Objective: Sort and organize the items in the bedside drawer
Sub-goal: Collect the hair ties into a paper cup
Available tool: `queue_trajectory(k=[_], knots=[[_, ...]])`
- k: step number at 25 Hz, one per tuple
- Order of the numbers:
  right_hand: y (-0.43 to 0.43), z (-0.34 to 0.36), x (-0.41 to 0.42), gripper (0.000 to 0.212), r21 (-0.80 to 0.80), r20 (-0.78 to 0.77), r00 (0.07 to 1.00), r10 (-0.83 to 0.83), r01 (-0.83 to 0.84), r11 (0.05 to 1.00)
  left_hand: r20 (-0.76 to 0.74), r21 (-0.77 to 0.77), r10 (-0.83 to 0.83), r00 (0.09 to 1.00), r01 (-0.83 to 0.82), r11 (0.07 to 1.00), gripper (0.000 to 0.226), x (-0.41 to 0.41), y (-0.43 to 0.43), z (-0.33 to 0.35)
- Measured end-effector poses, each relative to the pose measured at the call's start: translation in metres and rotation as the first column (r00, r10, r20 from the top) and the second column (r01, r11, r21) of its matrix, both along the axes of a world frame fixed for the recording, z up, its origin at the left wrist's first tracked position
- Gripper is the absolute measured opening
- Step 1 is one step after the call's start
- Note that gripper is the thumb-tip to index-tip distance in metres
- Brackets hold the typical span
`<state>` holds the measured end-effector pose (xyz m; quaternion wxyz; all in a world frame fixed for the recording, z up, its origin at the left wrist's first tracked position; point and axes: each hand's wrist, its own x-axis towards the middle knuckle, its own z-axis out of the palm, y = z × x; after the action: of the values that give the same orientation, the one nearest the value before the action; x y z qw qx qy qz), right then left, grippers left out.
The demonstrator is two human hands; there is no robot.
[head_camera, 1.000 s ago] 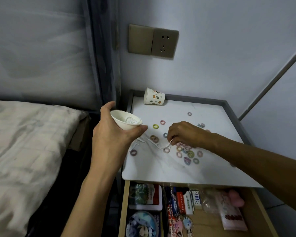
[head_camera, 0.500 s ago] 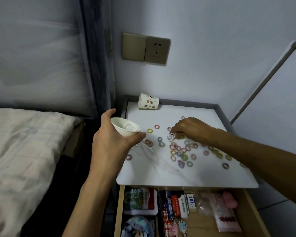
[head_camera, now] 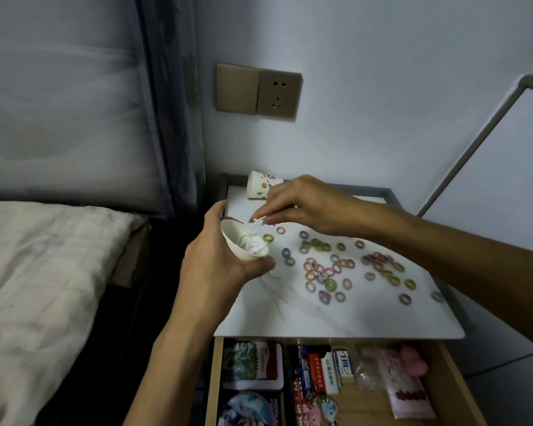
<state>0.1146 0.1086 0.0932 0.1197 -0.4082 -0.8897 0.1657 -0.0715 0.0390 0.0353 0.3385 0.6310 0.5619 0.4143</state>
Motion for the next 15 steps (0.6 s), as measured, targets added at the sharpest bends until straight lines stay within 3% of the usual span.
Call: queue_trajectory(k=[2,4,5,7,9,10,12,15], knots=[[-0.009,0.012,-0.026,0.019,0.094,0.165,0.97,0.18,-0.197,0.976,-0.001,0.002,-0.019,1.0,0.019,1.0,0.111,0.0,0.001,0.0],[-0.015,0.012,-0.044,0.015,0.128,0.259,0.933,0.249,-0.289,0.949,0.024,0.003,-0.024,0.999,0.024,1.0,0.111,0.001,0.001,0.002],[-0.016,0.01,-0.049,0.015,0.12,0.229,0.942,0.245,-0.277,0.953,0.043,0.009,-0.016,0.999,0.016,1.0,0.11,0.0,0.001,0.002],[-0.013,0.009,-0.05,0.019,0.076,0.005,0.99,0.143,-0.143,0.987,0.091,0.02,0.036,0.995,-0.038,0.999,0.107,-0.003,0.001,0.002],[-0.005,0.001,-0.038,0.018,0.025,-0.235,0.97,-0.052,0.06,0.998,0.117,0.031,0.113,0.987,-0.117,0.993,0.103,-0.008,0.001,0.003],[0.0,-0.007,-0.031,0.014,0.005,-0.269,0.95,-0.161,0.168,0.986,0.115,0.041,0.153,0.982,-0.159,0.986,0.102,-0.011,0.002,0.002],[0.006,-0.038,-0.021,0.011,-0.037,-0.128,0.939,-0.318,0.316,0.948,0.126,0.057,0.235,0.964,-0.244,0.968,0.101,-0.02,0.004,0.002],[0.002,-0.098,-0.022,0.014,-0.06,0.175,0.901,-0.396,0.412,0.909,0.197,0.059,0.32,0.927,-0.337,0.94,0.096,-0.027,0.006,0.001]])
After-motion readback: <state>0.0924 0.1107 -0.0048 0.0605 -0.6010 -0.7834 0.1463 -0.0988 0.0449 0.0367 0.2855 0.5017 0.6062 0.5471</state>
